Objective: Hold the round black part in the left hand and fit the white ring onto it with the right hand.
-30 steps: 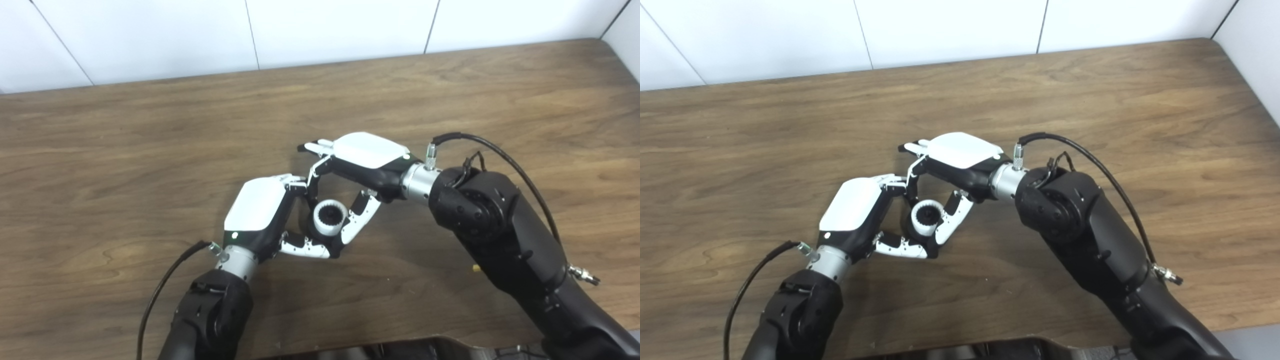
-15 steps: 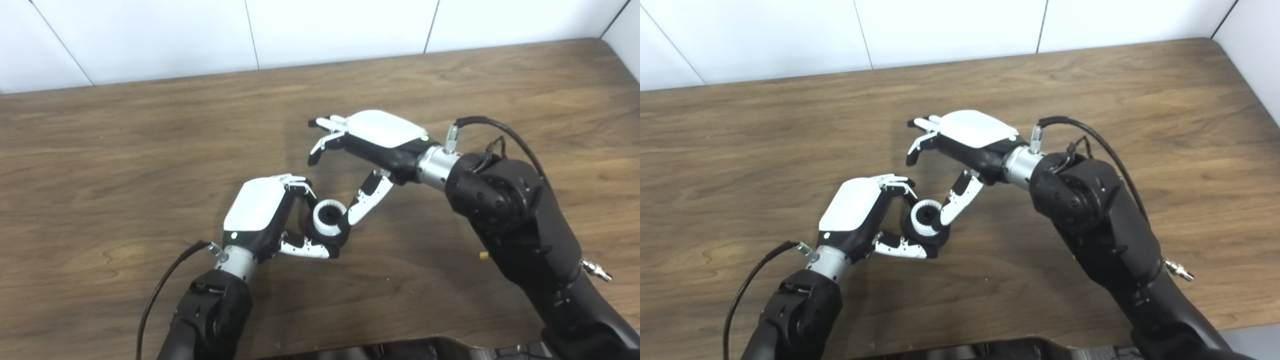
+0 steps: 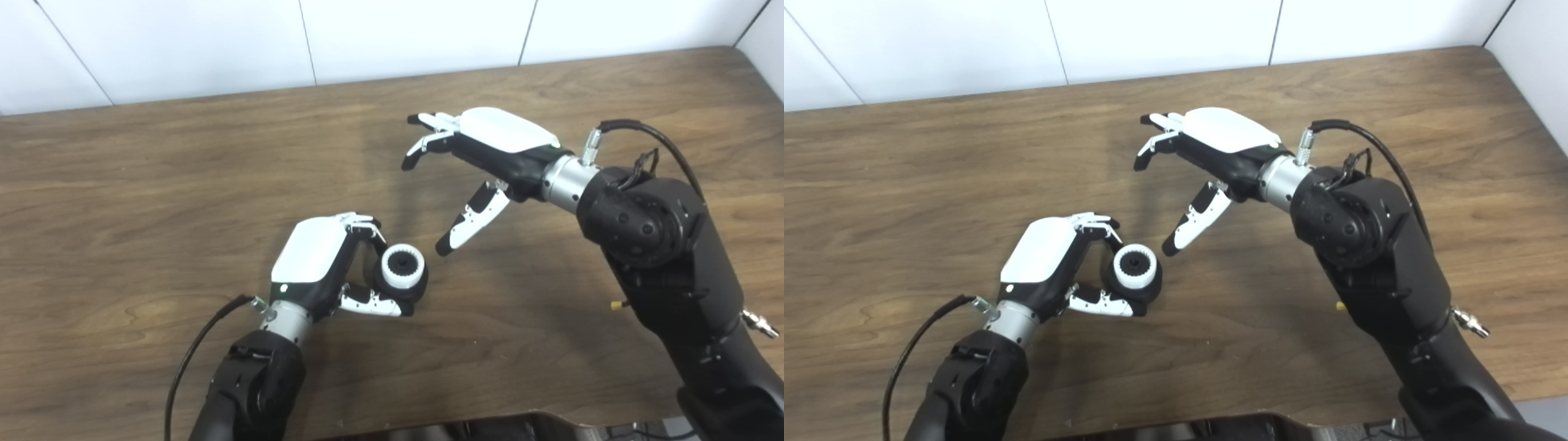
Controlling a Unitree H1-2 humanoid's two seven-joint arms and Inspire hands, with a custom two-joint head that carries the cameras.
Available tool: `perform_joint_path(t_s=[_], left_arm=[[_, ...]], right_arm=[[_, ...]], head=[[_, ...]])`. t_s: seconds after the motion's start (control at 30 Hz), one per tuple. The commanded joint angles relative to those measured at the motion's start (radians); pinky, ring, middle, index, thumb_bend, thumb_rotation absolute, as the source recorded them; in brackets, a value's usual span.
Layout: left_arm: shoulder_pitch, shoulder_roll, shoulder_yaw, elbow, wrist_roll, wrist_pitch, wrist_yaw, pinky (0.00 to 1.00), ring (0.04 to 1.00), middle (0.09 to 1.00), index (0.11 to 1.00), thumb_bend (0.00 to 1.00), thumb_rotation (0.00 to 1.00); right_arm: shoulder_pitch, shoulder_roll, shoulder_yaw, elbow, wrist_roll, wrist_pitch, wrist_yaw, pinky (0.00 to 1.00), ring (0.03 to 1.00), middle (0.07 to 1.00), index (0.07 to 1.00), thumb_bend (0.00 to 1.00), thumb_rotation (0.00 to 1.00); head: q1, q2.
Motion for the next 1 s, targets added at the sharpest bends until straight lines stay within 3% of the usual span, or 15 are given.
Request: perform_joint_path(t_s=[0.0,0.27,0.3,0.37,0.47,0.77,0.97], left_arm=[[-0.008,0.006,0.003,-0.001,0.008,-0.003,0.001,0.86,0.85,0.789,0.49,0.52,0.05],[-0.014,0.006,-0.001,0.0,0.042,0.013,-0.028,0.85,0.839,0.785,0.497,0.52,0.07],[-0.015,0.005,-0.002,0.0,0.05,0.018,-0.037,0.85,0.843,0.794,0.605,0.65,0.1],[-0.016,0.004,-0.004,-0.001,0.06,0.025,-0.049,0.84,0.85,0.815,0.732,0.77,0.15],[-0.017,0.002,-0.005,-0.004,0.067,0.035,-0.068,0.86,0.864,0.84,0.812,0.83,0.19],[-0.021,0.001,-0.015,-0.007,0.109,0.055,-0.11,0.88,0.891,0.884,0.928,0.92,0.25],[-0.02,-0.003,-0.01,-0.013,0.117,0.057,-0.124,0.88,0.893,0.887,0.932,0.94,0.26]], right_arm=[[-0.038,-0.021,-0.021,-0.034,0.008,-0.008,-0.02,0.99,1.0,0.992,0.782,1.0,0.35],[-0.043,-0.027,-0.023,-0.029,0.014,-0.002,-0.023,0.96,1.0,0.989,0.812,1.0,0.39],[-0.043,-0.027,-0.023,-0.028,0.013,-0.001,-0.023,0.96,1.0,0.989,0.813,1.0,0.39],[-0.045,-0.026,-0.022,-0.027,0.009,0.006,-0.019,0.97,1.0,0.991,0.814,1.0,0.39],[-0.048,-0.026,-0.02,-0.026,0.004,0.013,-0.016,0.97,1.0,0.992,0.812,1.0,0.39],[-0.052,-0.028,-0.015,-0.023,0.002,0.015,-0.022,0.97,1.0,0.991,0.806,1.0,0.39],[-0.055,-0.027,-0.015,-0.015,0.003,0.009,-0.031,0.97,1.0,0.989,0.802,1.0,0.4]], head=[[-0.001,0.001],[0.0,0.001],[0.0,0.001],[0.0,0.002],[0.0,0.002],[0.001,0.001],[0.005,0.0]])
